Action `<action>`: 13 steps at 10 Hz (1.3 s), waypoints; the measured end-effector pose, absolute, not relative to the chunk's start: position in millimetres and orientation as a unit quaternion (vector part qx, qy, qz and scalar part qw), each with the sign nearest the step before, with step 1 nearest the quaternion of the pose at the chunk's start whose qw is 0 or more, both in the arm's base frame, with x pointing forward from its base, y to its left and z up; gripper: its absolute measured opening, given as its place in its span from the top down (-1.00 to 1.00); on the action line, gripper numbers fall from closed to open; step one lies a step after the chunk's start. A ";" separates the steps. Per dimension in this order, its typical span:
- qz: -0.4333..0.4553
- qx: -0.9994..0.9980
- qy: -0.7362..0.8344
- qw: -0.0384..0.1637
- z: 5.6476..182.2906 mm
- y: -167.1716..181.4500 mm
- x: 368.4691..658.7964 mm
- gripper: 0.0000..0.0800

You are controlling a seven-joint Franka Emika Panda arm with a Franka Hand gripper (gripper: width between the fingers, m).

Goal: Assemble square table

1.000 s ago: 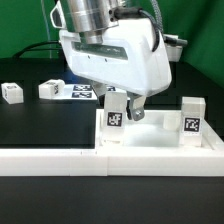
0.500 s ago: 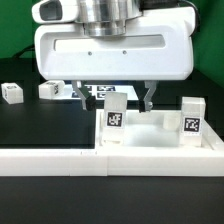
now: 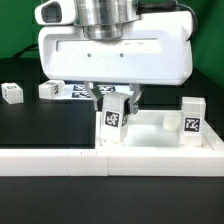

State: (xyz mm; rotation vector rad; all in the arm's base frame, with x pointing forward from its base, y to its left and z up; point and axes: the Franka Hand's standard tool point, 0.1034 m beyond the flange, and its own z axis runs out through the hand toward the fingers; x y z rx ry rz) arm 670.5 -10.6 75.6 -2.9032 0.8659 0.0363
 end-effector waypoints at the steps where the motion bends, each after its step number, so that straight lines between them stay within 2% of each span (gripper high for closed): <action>1: 0.014 -0.944 0.324 0.055 75.5 -10.4 670.4 0.27; 3: 0.019 -0.913 0.403 0.054 75.7 -12.2 670.6 0.27; 5: 0.032 -0.836 0.545 0.062 73.5 -12.2 670.3 0.27; 7: 0.040 -0.711 0.694 0.104 72.3 -14.8 669.0 0.27; 9: 0.047 -0.683 0.721 0.107 72.3 -14.6 669.1 0.27; 10: 0.044 -0.704 0.701 0.103 72.0 -14.2 668.5 0.08; 11: 0.036 -0.764 0.639 0.082 73.4 -11.5 667.3 0.08; 12: 0.027 -0.819 0.568 0.073 75.6 -9.2 669.4 -0.37; 13: 0.020 -0.866 0.494 0.074 75.5 -8.7 669.9 -0.58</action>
Offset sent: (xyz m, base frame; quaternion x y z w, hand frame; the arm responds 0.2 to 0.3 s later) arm -0.0016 -0.0127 -0.0021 -0.0017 0.0049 0.3813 0.9244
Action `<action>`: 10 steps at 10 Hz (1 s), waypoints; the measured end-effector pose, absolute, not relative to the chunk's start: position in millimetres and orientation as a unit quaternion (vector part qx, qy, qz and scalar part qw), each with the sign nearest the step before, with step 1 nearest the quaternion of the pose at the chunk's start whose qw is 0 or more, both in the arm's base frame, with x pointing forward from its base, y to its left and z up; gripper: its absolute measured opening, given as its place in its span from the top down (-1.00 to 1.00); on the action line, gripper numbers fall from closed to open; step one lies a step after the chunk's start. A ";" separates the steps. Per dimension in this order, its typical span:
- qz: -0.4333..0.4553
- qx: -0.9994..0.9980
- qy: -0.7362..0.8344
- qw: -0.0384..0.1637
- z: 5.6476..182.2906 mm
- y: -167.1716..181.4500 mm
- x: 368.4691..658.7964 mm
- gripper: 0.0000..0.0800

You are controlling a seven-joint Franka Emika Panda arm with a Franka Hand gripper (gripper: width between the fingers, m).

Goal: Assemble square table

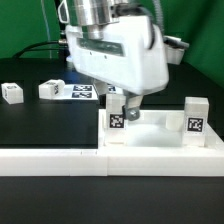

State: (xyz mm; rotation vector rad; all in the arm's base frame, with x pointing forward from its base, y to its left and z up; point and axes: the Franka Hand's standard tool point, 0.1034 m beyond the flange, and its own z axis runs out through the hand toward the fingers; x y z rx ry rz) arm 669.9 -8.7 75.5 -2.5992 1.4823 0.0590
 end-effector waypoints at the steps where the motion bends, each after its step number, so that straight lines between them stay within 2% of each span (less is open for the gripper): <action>1: 0.017 -0.886 0.457 0.075 75.5 -7.7 669.6 -0.58; 5: 0.005 -0.942 0.327 0.074 75.0 -9.4 669.5 -0.62; 6: -0.010 -0.971 0.231 0.062 75.3 -10.0 671.2 -0.62; 8: -0.043 -0.993 0.093 0.052 75.8 -12.4 676.4 -0.62; 10: -0.037 -0.987 0.149 0.054 74.8 -12.2 675.4 -0.62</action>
Offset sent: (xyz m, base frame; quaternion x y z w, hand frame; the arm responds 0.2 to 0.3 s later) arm 0.0000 0.0000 0.0000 0.0000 0.0000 -0.1938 0.9810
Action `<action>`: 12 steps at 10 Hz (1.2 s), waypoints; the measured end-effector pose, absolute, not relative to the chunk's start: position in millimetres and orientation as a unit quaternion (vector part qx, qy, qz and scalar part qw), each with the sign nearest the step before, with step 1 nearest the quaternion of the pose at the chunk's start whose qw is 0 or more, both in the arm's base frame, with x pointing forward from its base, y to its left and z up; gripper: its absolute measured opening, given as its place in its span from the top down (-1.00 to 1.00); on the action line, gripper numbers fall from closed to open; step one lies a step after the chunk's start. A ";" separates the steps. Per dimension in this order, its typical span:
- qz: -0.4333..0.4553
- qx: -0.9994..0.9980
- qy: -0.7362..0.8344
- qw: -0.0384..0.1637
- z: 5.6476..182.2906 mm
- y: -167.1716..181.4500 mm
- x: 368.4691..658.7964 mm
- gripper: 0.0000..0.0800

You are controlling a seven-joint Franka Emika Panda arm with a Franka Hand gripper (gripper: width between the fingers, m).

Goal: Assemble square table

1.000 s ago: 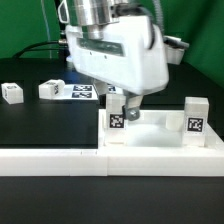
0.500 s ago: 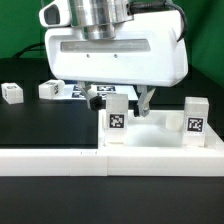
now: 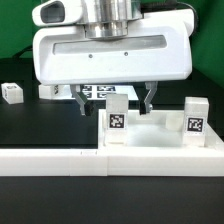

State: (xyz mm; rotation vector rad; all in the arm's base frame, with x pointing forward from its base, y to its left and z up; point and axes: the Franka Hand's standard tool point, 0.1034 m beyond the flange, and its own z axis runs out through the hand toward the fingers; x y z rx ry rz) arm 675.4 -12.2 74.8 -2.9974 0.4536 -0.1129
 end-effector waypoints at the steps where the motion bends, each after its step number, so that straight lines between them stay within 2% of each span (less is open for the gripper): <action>1: -0.036 -0.983 0.173 0.055 74.4 -11.9 675.3 -0.38; 2: -0.033 -0.974 0.215 0.057 74.1 -11.7 675.2 -0.04; 3: -0.031 -0.969 0.237 0.058 73.8 -11.8 675.1 -0.04; 4: -0.029 -0.958 0.280 0.057 73.1 -14.1 674.7 0.26; 7: -0.021 -0.899 0.434 0.055 72.4 -16.8 674.2 0.26; 10: 0.012 -0.741 0.666 0.091 70.3 -21.4 671.0 0.26; 12: 0.029 -0.663 0.742 0.100 69.7 -23.6 669.2 0.26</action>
Offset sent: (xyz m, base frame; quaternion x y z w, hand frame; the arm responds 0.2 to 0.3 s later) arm 0.0000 0.0000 0.0000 0.0000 0.0000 0.1938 0.9810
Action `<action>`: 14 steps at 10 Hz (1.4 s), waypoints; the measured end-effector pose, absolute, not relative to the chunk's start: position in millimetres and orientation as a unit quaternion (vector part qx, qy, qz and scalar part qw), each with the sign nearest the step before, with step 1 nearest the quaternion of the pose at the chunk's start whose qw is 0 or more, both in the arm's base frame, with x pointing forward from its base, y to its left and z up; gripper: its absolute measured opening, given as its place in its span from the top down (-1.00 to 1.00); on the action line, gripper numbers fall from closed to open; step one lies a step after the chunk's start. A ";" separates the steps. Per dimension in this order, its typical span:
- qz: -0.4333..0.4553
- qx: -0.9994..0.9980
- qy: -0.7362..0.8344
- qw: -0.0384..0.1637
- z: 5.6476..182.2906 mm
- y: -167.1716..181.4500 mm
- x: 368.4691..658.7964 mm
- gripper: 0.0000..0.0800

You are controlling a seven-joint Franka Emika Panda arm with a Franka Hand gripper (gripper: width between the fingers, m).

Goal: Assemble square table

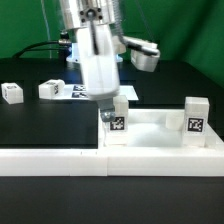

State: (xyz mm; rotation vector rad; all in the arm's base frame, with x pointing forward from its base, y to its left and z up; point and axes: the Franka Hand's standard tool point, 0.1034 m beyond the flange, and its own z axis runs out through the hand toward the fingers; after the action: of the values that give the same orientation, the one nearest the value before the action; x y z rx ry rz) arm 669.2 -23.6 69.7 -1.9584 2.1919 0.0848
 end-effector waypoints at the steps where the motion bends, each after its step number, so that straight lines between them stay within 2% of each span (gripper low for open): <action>1: 0.033 -0.638 0.763 0.099 69.4 -23.0 668.4 0.26; 3: 0.036 -0.625 0.773 0.098 69.1 -22.4 668.0 0.26; 4: 0.033 -0.666 0.739 0.094 68.5 -22.6 667.3 0.11; 5: 0.034 -0.733 0.674 0.084 69.8 -19.9 666.4 -0.35; 6: 0.028 -0.774 0.627 0.082 71.3 -13.6 667.6 -0.35; 7: 0.020 -0.790 0.607 0.084 71.1 -6.2 668.1 -0.57; 10: 0.011 -0.854 0.514 0.084 69.6 -9.7 667.1 -0.62; 11: 0.005 -0.885 0.459 0.079 69.3 -10.6 666.6 -0.62; 12: -0.006 -0.928 0.367 0.061 69.1 -11.8 666.3 -0.62; 14: -0.034 -0.968 0.243 0.054 68.4 -15.3 670.4 -0.62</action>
Offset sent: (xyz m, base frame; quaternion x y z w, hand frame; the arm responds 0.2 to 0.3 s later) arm 0.0000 0.0000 0.0000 0.0000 0.0000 -0.0650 0.9979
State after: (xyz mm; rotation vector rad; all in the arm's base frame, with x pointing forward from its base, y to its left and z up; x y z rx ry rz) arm 670.4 -15.3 68.4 -2.9413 0.7383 -0.1039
